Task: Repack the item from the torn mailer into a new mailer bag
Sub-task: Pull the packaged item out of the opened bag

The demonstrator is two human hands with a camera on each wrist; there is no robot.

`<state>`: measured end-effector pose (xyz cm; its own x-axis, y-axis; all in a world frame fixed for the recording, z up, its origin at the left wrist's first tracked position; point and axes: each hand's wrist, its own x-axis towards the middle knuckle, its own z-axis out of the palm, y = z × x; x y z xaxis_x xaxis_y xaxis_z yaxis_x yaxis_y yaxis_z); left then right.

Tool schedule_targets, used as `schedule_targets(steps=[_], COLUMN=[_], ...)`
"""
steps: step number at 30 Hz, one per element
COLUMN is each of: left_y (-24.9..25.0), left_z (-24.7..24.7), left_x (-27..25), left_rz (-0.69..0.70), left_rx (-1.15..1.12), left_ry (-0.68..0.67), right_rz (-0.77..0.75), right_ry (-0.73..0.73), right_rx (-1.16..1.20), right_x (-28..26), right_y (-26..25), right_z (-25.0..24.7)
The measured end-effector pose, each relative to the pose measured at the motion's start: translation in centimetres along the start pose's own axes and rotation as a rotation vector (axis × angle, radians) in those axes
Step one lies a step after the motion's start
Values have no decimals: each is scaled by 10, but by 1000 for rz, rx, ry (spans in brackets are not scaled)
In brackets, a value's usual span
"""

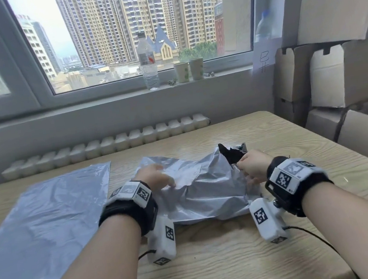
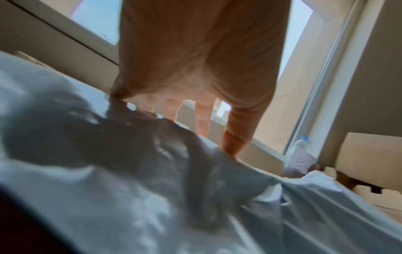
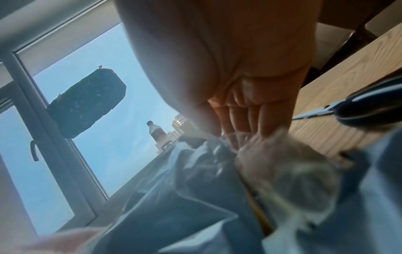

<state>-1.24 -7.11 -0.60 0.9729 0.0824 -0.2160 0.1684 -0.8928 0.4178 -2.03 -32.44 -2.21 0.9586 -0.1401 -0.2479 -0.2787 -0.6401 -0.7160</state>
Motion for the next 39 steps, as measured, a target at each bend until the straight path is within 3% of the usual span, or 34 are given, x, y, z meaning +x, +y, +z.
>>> schedule_targets(steps=[3, 6, 9, 13, 15, 17, 19, 24, 28, 32, 35, 39], left_y=[-20, -27, -30, -37, -37, -34, -32, -34, -37, -35, -29, 12], left_z=[6, 4, -3, -3, 1, 5, 6, 10, 11, 8, 6, -16], left_x=[3, 2, -2, -10, -15, -20, -20, -19, -21, -27, -29, -31], left_rz=[12, 16, 70, 144, 200, 278, 277, 169, 112, 34, 89, 236], left_rx=[-104, -225, -183, 30, 256, 447, 413, 313, 495, 601, 519, -83], left_ry=[-73, -143, -176, -293, -317, -221, -105, 27, -41, -89, 25, -215], right_rz=[49, 16, -97, -171, -226, -247, -239, -286, -366, -402, -373, -336], right_ry=[25, -104, -209, -295, -229, -173, -135, 1, 120, 380, 399, 357], right_rx=[-28, -75, -302, -334, -284, -168, -44, 231, 487, 695, 928, 1005], right_x=[7, -3, -12, -20, -26, -31, -32, -35, -40, -44, -44, -43], right_y=[1, -8, -18, -26, -31, -37, -43, -49, -53, -56, -59, -61], right_z=[3, 8, 9, 4, 1, 1, -1, -17, -32, -65, -82, -72])
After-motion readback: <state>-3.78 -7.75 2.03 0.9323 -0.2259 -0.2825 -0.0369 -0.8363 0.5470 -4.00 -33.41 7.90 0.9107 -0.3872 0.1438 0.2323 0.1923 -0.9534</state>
